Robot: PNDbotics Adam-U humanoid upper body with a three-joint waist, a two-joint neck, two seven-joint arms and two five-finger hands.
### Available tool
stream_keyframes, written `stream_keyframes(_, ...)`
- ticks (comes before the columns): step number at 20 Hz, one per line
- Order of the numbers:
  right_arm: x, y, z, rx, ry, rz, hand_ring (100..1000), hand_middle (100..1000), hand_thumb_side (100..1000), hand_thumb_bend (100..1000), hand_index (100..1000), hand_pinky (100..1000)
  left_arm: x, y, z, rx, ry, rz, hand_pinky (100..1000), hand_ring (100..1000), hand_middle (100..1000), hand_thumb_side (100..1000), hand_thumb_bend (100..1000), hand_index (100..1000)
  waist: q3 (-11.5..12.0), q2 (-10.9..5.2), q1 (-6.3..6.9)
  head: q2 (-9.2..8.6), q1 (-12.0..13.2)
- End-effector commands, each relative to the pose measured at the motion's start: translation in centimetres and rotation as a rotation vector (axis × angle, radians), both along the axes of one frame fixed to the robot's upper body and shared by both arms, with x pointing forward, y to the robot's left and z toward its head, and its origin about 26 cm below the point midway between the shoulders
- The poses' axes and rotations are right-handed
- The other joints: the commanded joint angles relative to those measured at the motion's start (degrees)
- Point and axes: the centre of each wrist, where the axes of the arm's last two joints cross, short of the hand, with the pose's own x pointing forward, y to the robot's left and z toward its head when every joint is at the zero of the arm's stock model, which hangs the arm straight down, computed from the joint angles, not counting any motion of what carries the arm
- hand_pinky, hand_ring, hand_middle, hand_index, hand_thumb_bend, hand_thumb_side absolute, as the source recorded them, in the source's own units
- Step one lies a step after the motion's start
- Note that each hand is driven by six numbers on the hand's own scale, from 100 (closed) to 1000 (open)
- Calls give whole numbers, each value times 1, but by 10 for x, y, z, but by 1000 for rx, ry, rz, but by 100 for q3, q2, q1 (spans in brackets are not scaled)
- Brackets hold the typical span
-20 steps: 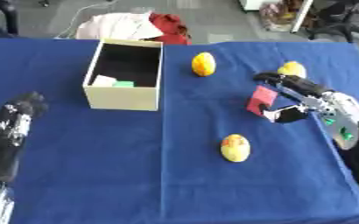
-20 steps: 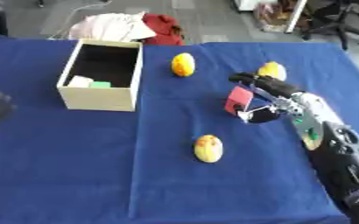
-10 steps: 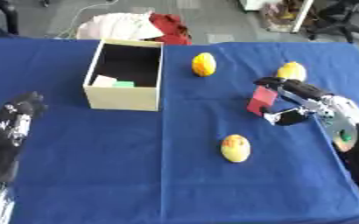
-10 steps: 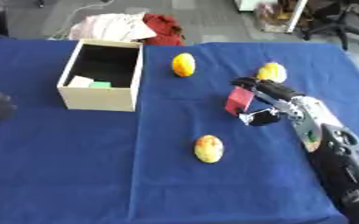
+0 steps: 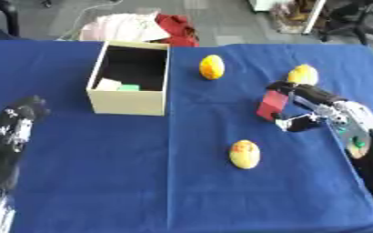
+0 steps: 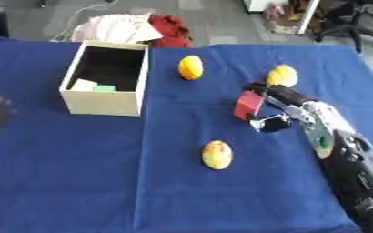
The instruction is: Pick up objects on the table and place them in the box.
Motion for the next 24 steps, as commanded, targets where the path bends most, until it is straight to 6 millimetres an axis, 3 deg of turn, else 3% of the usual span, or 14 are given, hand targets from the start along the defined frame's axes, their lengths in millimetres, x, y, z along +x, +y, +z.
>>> stream_keyframes(1, 4, -5, 14, -10, -40, -11, 871, 925, 270, 100, 1000, 902, 1, 2, 8, 10, -28, -9, 885, 784, 756, 652, 102, 826, -1, -105, 41, -55, 19)
stream_keyframes(3, 4, -6, 13, -6, -47, -11, 855, 906, 227, 100, 1000, 889, 1, 1, 9, 10, -29, -9, 885, 784, 756, 652, 102, 826, -4, -106, 45, -58, 19)
stream_keyframes(16, 6, -7, 11, 2, -93, -28, 841, 878, 225, 100, 1000, 875, 1, 2, 9, 10, -29, -8, 885, 784, 755, 651, 104, 826, -8, -102, 60, -75, 16)
stream_keyframes(20, 6, -6, 11, 12, -111, -23, 771, 801, 222, 100, 1000, 828, 1, 2, 8, 9, -28, -7, 885, 784, 754, 651, 104, 826, -5, -101, 58, -77, 16)
stream_keyframes(24, 6, -5, 15, 40, -162, -16, 674, 657, 211, 100, 918, 789, 1, 2, 8, 9, -27, -6, 885, 783, 754, 651, 104, 826, -2, -99, 52, -77, 20)
